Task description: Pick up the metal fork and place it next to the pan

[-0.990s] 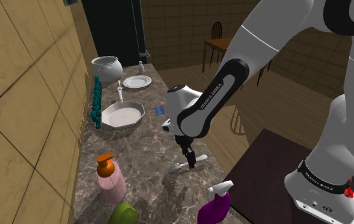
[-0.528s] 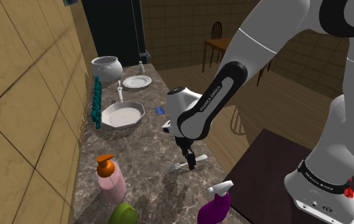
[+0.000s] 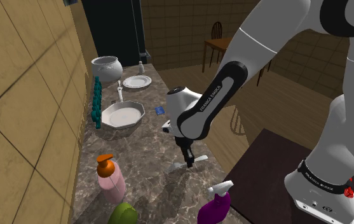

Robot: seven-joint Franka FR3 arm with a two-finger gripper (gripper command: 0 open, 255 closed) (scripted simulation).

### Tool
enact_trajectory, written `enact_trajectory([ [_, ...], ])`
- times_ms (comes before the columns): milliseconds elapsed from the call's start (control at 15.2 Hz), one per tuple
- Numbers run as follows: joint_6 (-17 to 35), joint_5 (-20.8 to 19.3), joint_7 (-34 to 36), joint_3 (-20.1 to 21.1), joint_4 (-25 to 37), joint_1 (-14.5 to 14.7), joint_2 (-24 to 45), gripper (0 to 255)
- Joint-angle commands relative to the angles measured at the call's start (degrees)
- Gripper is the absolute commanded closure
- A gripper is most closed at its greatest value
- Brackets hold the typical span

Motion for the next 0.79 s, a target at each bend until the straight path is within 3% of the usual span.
enact_trajectory([
  [0,0.08,0.01,0.03,-0.05,-0.01,-0.03,0.15,255],
  [726,-6.05,0.17,0.39,0.11,-0.44,-0.26,-6.42,255],
])
